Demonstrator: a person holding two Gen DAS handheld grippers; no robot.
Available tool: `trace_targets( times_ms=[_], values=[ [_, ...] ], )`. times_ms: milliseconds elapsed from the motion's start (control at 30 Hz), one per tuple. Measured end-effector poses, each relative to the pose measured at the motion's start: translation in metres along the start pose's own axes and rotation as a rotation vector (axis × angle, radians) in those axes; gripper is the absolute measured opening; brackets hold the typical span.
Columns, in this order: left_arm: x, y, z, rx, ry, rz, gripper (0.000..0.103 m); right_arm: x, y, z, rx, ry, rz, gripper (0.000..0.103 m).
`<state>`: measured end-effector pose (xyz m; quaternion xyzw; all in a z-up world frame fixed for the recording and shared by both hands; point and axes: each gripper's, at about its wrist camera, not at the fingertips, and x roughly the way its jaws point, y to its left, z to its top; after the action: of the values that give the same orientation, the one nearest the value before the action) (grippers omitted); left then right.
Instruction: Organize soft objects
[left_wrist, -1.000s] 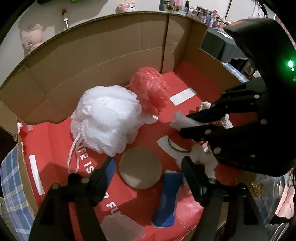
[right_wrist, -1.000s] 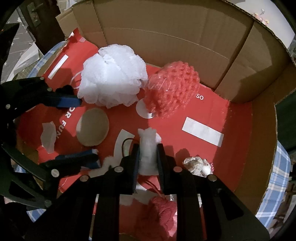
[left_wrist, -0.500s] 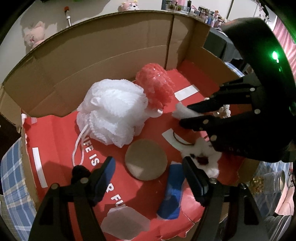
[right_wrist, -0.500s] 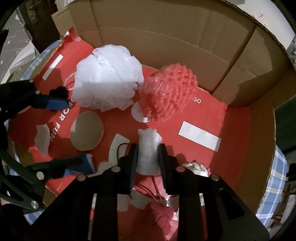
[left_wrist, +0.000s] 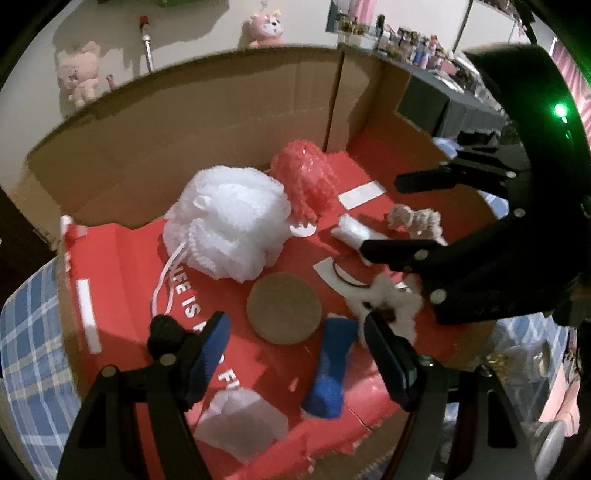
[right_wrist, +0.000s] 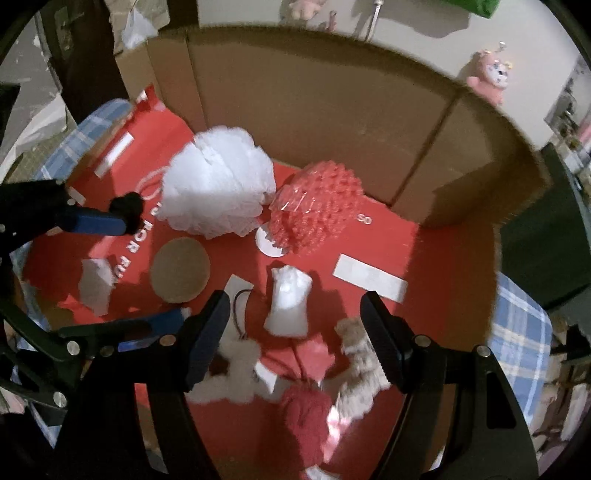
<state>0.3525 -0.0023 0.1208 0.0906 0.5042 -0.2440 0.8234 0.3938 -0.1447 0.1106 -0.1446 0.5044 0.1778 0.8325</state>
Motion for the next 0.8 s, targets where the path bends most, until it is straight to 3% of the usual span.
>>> trace_targets(
  times_ms=[167, 233, 367, 533, 800],
  values=[
    [-0.039, -0.008, -0.019, -0.095, -0.089, 0.035, 0.103, -0.044, 0.0, -0.015, 0.065, -0.053, -0.025, 0.074],
    [-0.054, -0.012, -0.028, -0.139, -0.118, 0.048, 0.103, -0.061, 0.001, -0.027, 0.1, -0.07, -0.041, 0.082],
    [-0.072, -0.021, -0.043, -0.205, -0.152, 0.072, 0.103, -0.082, 0.006, -0.047, 0.148, -0.094, -0.087, 0.085],
    [-0.081, -0.032, -0.059, -0.216, -0.216, 0.176, 0.103, -0.09, 0.011, -0.072, 0.203, -0.102, -0.115, 0.086],
    [-0.066, -0.025, -0.072, -0.337, -0.186, 0.169, 0.103, -0.079, 0.008, -0.094, 0.289, -0.097, -0.07, 0.086]
  ],
)
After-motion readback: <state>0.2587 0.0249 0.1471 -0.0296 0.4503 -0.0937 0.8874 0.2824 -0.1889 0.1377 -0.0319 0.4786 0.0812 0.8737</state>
